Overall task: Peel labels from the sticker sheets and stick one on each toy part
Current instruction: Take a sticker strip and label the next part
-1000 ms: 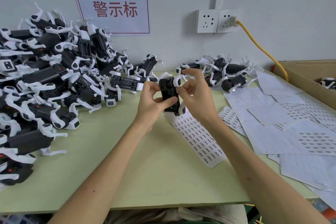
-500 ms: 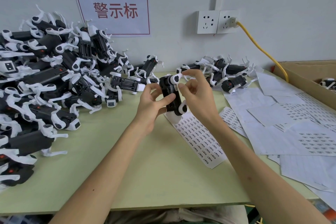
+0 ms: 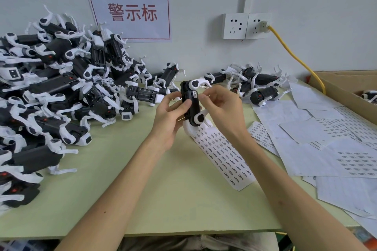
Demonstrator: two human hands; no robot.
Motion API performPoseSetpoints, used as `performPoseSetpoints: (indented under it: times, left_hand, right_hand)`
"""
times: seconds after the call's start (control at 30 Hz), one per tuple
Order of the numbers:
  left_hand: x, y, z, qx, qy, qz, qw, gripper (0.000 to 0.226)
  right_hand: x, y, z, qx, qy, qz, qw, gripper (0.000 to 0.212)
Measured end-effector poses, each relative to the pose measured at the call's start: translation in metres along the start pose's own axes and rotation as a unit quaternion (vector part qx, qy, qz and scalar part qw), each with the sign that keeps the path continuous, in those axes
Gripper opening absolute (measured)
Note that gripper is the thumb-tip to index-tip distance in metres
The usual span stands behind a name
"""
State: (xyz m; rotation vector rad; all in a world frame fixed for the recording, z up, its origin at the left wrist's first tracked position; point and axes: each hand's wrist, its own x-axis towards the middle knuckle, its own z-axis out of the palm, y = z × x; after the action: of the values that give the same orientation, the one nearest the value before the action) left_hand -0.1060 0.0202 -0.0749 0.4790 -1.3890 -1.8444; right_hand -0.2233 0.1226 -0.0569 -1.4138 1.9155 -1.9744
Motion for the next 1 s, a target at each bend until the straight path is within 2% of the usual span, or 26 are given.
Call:
performPoseSetpoints:
  times: [0.23, 0.4, 0.57, 0.77, 1.0]
  left_hand:
    - [-0.0022, -0.0004, 0.0017, 0.028, 0.012, 0.028, 0.999, 0.037]
    - [-0.0050, -0.0001, 0.0054, 0.059, 0.027, 0.050, 0.997, 0.056]
    - [-0.0027, -0.0067, 0.0040, 0.131, 0.046, 0.091, 0.986, 0.045]
    - [-0.0013, -0.0082, 0.0029, 0.146, 0.043, 0.114, 0.982, 0.045]
    - [-0.0005, -0.0080, 0.0033, 0.132, 0.043, 0.111, 0.984, 0.044]
  right_hand:
    - [-0.0017, 0.0010, 0.0016, -0.039, 0.022, 0.016, 0.999, 0.013]
    - [-0.0021, -0.0009, 0.0019, -0.021, 0.017, 0.027, 0.999, 0.013]
    - [-0.0019, 0.0007, 0.0019, -0.025, 0.008, 0.061, 0.998, 0.011]
    - [0.0013, 0.0027, -0.0034, 0.083, -0.055, 0.176, 0.979, 0.009]
    - [0.0027, 0.0015, -0.0022, 0.082, -0.078, 0.160, 0.981, 0.019]
